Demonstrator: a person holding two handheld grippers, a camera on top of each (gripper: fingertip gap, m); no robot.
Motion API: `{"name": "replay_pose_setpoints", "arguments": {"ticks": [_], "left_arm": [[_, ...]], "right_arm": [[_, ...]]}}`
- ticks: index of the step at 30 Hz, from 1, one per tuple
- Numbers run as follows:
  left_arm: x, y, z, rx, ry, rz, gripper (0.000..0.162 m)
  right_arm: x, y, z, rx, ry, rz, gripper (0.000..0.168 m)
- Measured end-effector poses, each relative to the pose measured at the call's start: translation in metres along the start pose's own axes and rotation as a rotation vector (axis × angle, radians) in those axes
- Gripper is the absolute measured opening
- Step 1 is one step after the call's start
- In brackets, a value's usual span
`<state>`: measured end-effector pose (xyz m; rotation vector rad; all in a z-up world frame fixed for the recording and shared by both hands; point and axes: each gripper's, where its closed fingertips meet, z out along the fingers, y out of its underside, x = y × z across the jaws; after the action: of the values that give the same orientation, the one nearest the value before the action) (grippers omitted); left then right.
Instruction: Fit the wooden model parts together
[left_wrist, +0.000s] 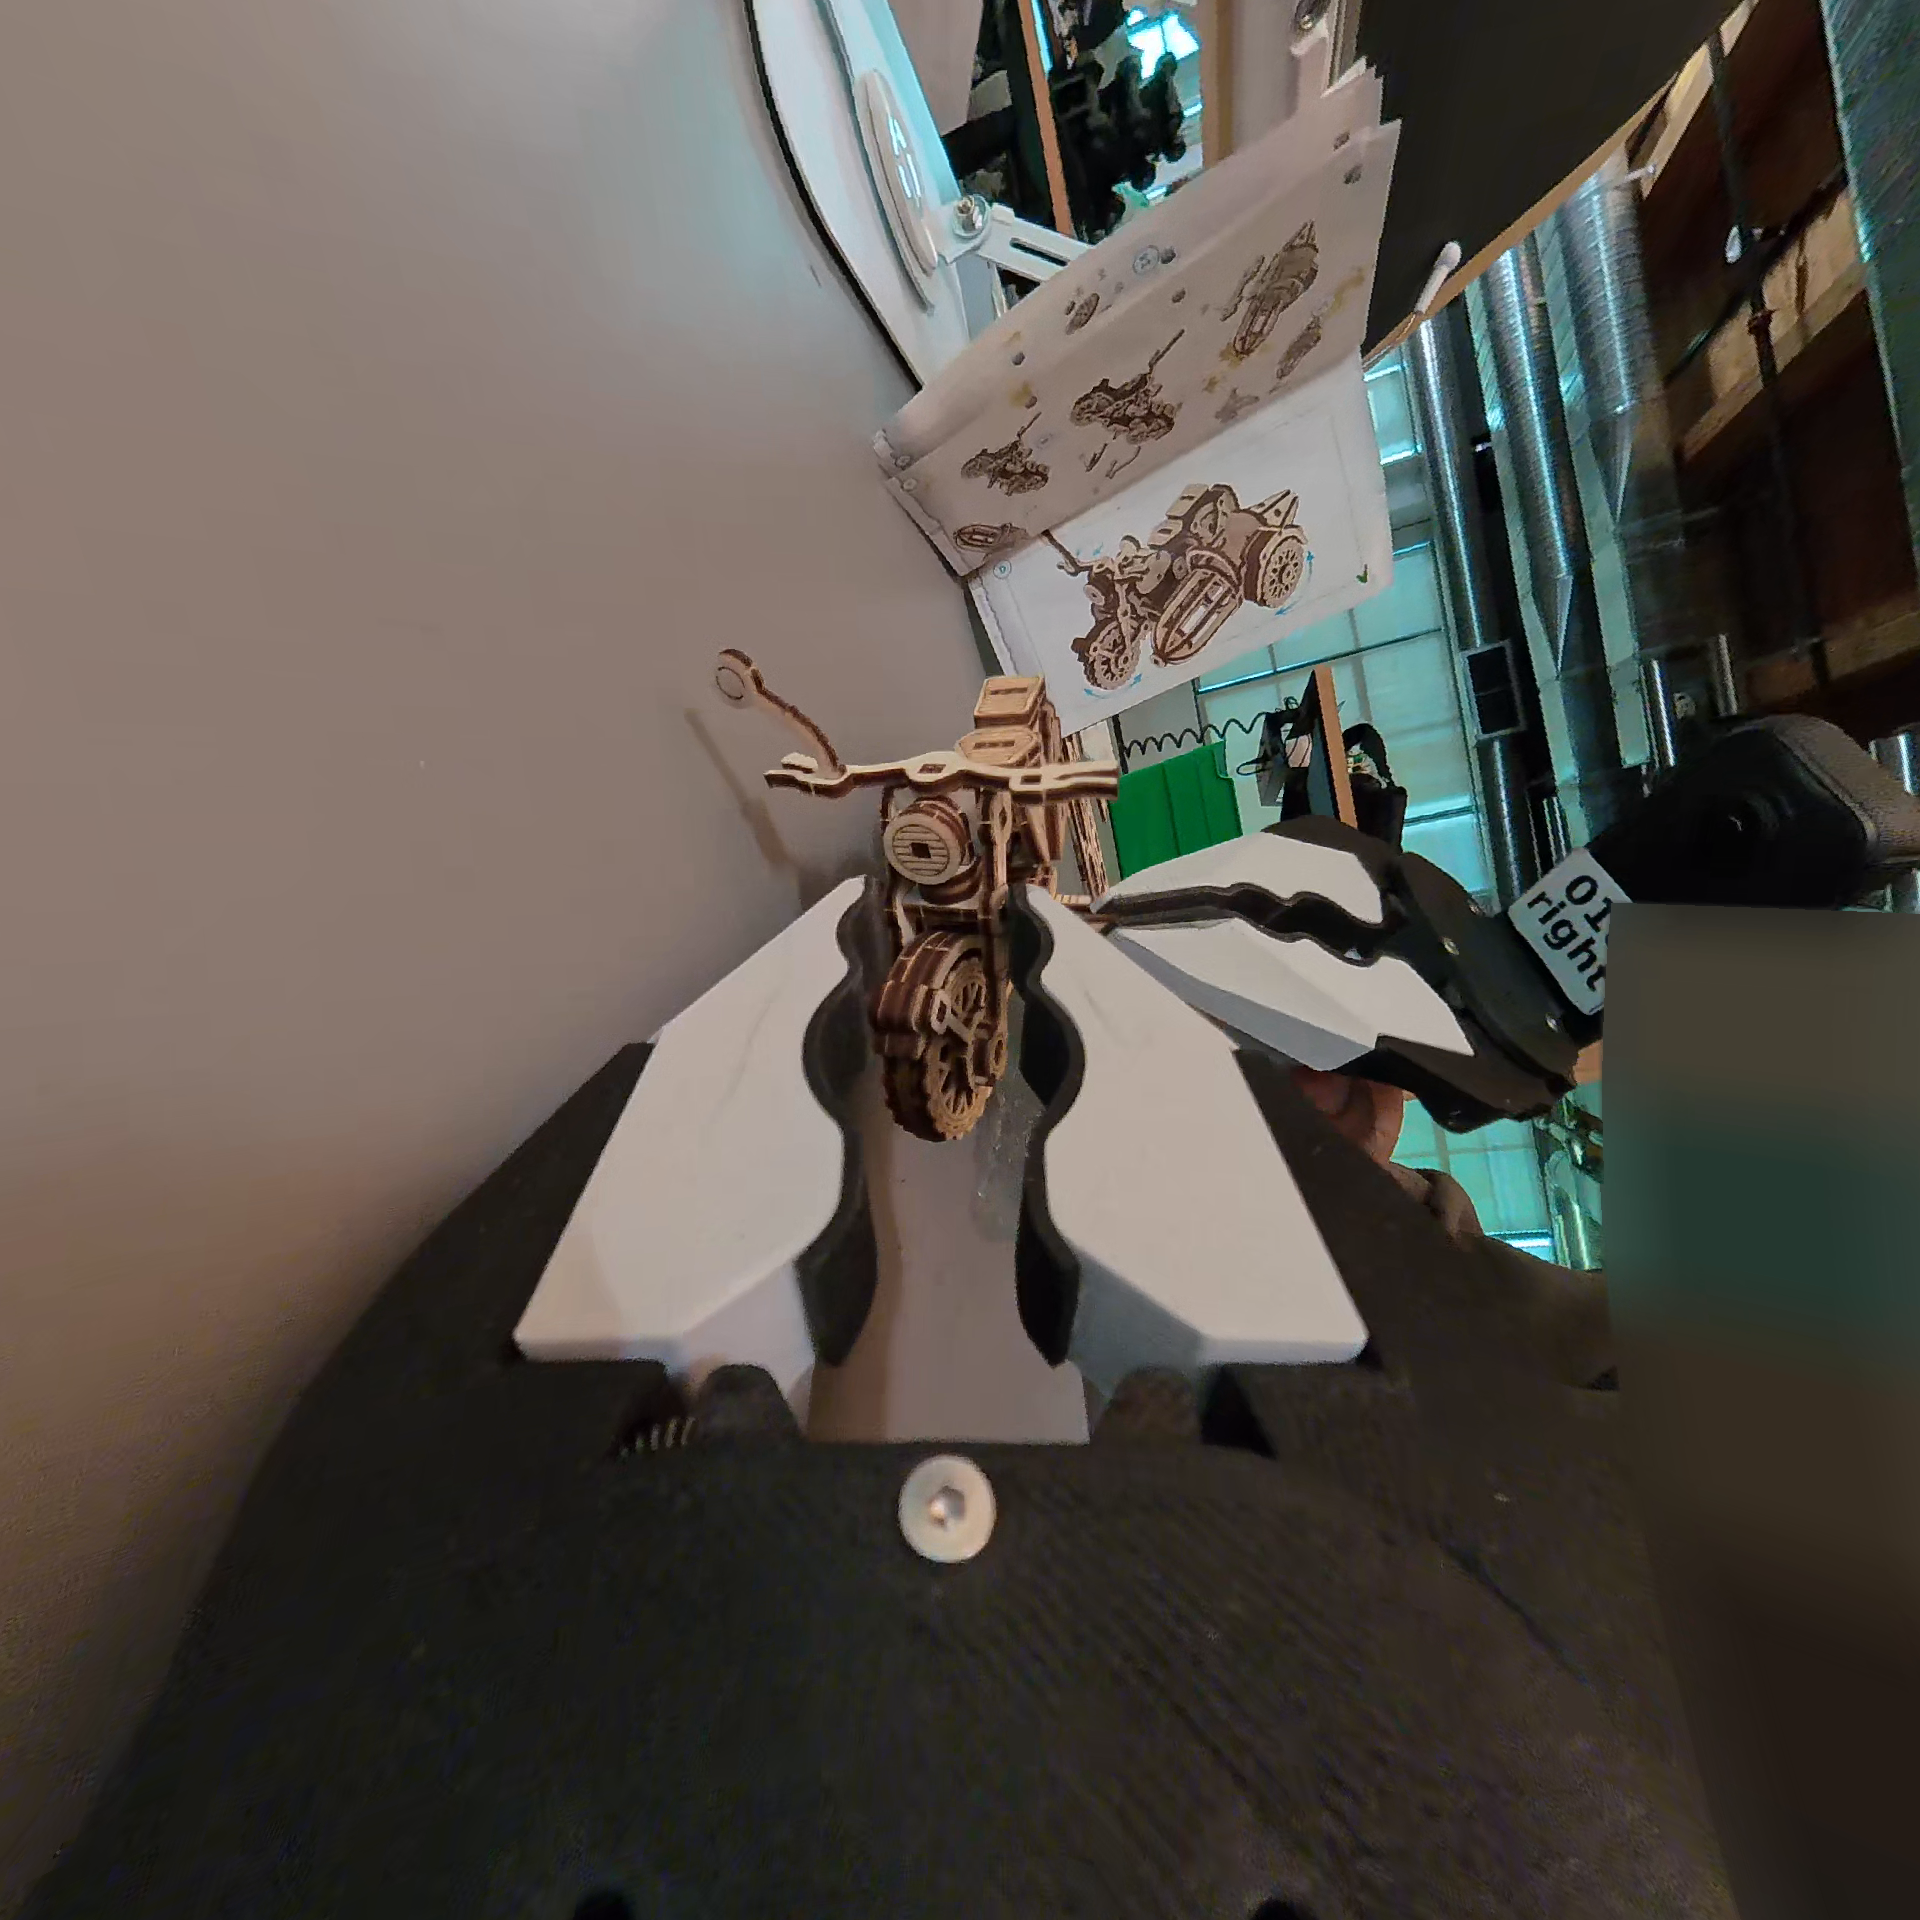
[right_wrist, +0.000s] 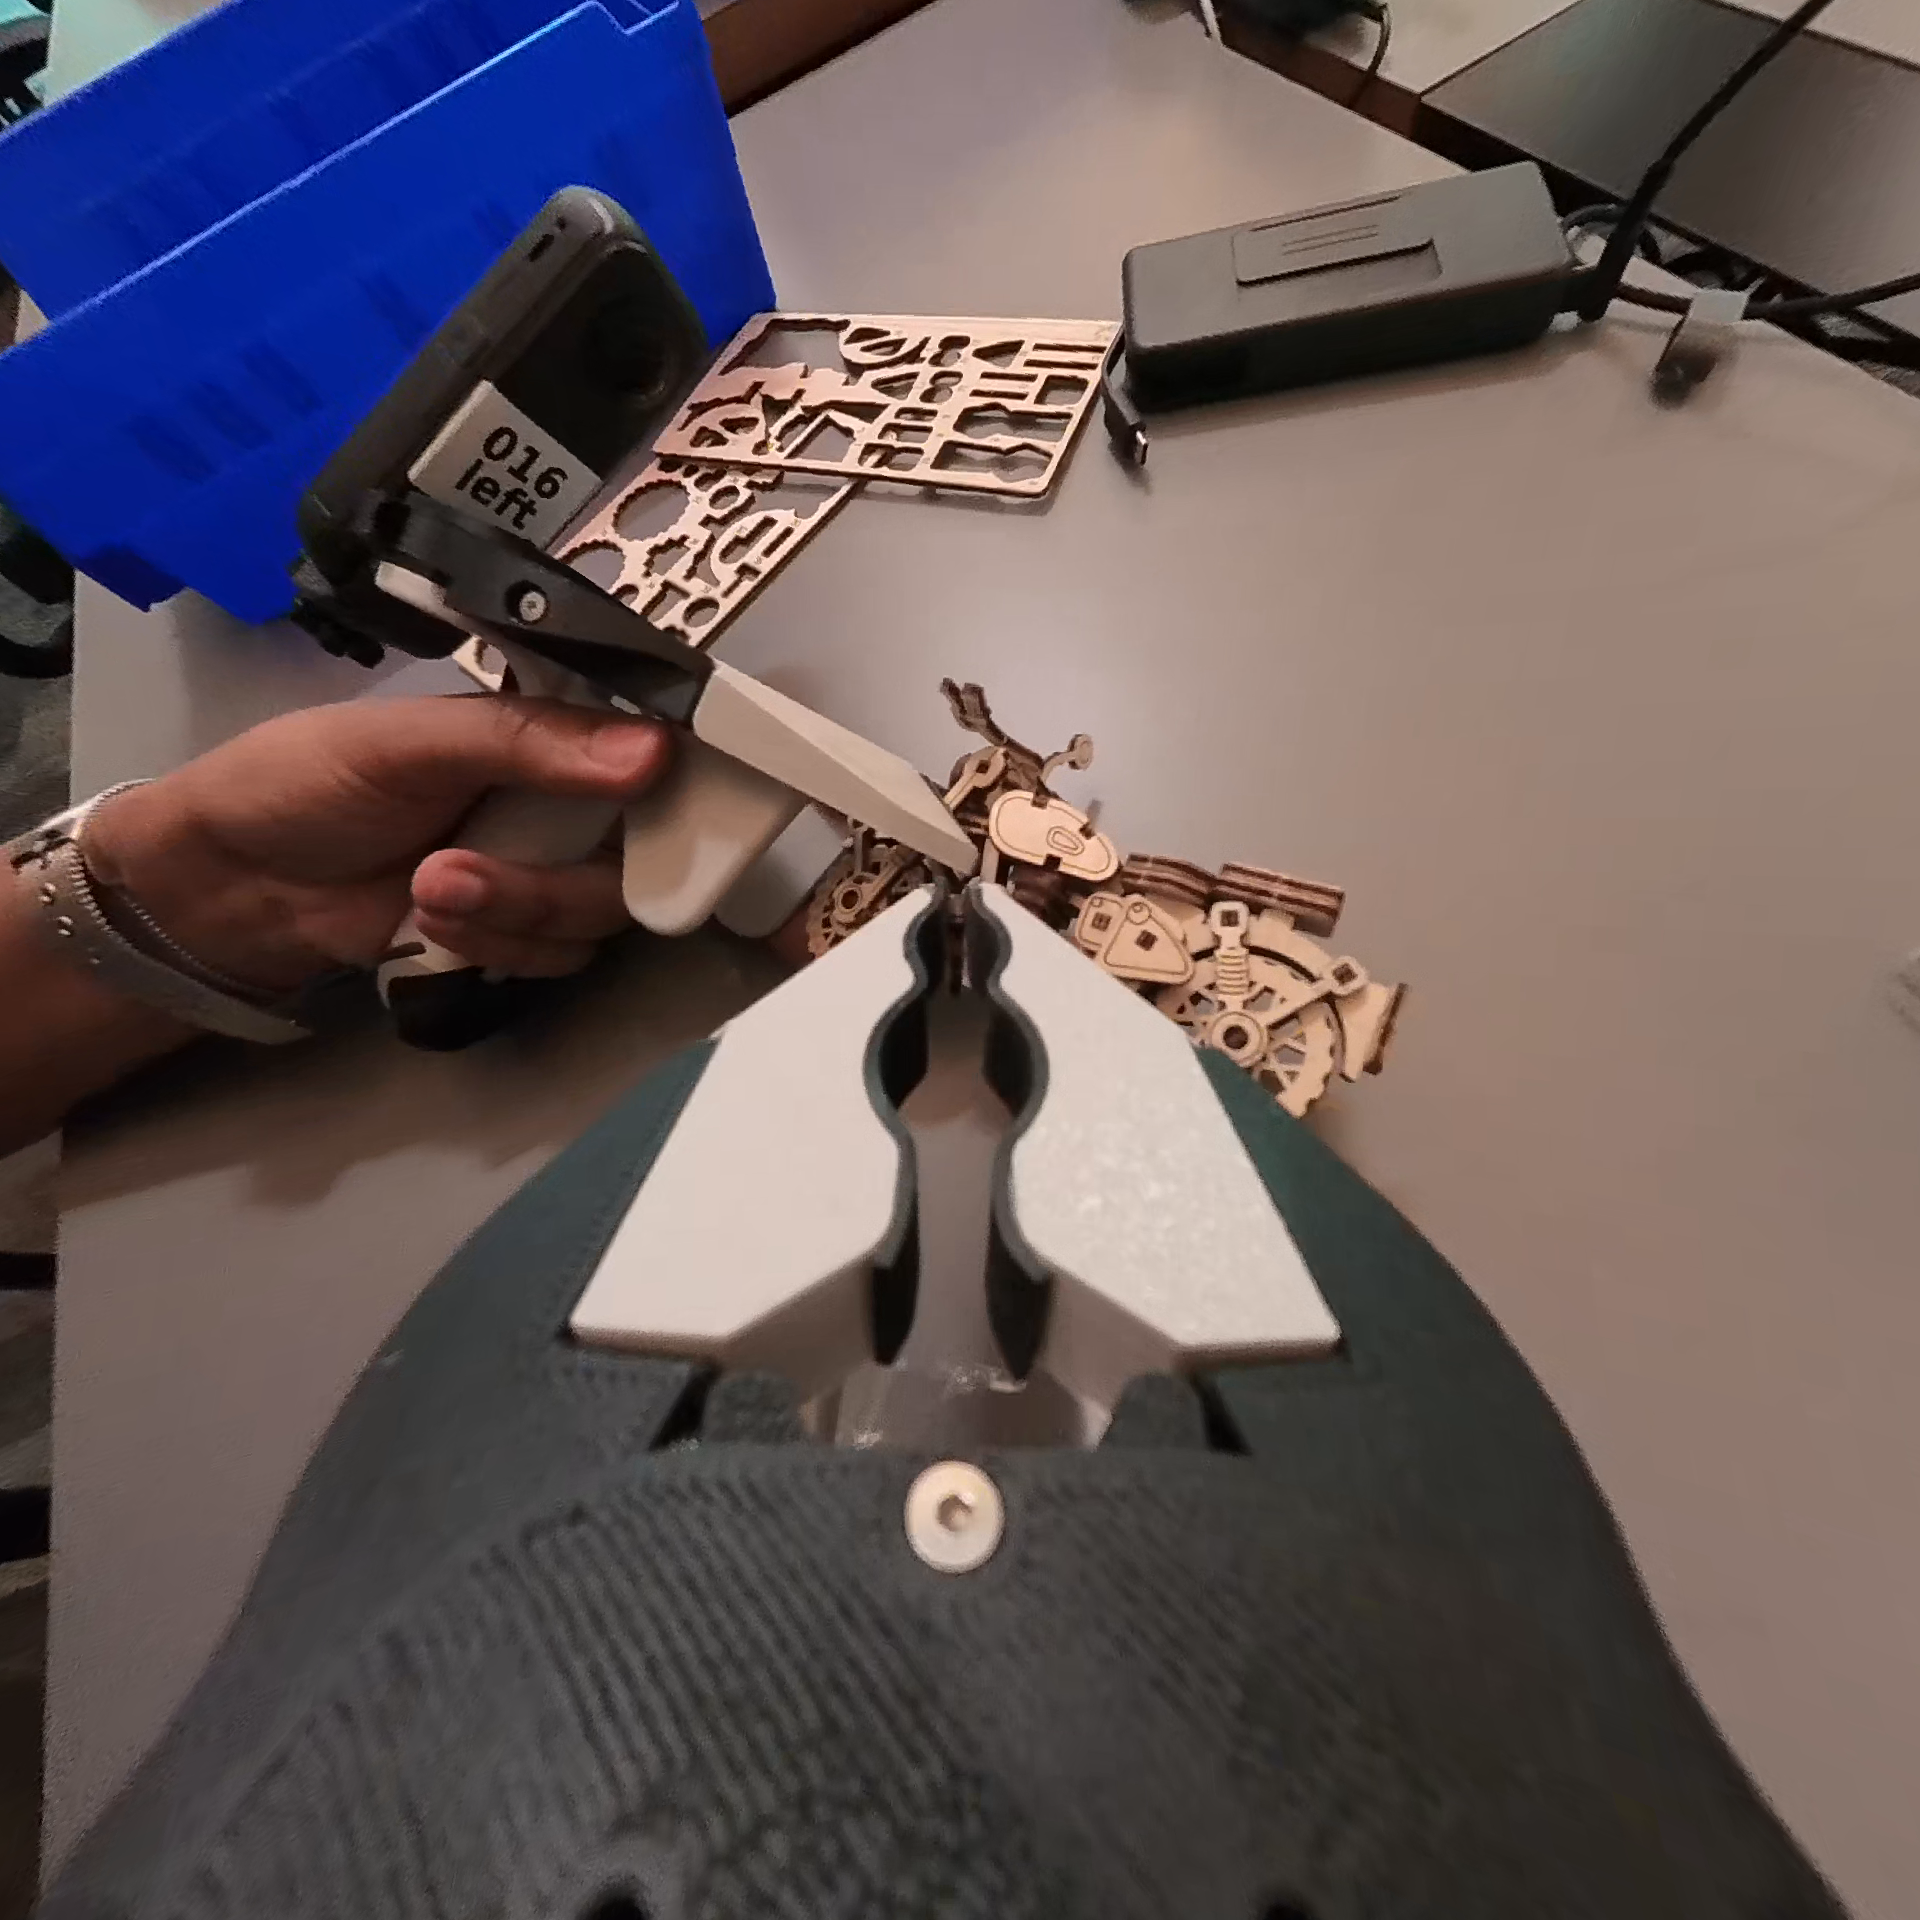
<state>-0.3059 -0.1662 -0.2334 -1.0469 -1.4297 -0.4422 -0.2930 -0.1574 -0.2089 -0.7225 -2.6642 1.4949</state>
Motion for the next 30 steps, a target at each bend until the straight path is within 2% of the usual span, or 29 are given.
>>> {"name": "replay_pose_setpoints", "arguments": {"ticks": [1,10,18,30], "left_arm": [[0.0,0.0,0.0,0.001,0.004,-0.004,0.021],[0.003,0.002,0.0,-0.004,0.029,-0.018,0.021],[0.007,0.013,0.003,-0.067,0.034,0.022,0.022],[0.008,0.025,0.006,-0.126,0.008,0.087,0.022]], "right_arm": [[0.0,0.0,0.001,0.0,0.007,-0.009,0.001],[0.011,0.002,0.005,-0.023,0.096,-0.097,0.001],[0.012,0.009,0.003,-0.035,0.061,-0.012,0.001],[0.011,0.023,-0.007,-0.045,-0.002,-0.007,0.001]]}}
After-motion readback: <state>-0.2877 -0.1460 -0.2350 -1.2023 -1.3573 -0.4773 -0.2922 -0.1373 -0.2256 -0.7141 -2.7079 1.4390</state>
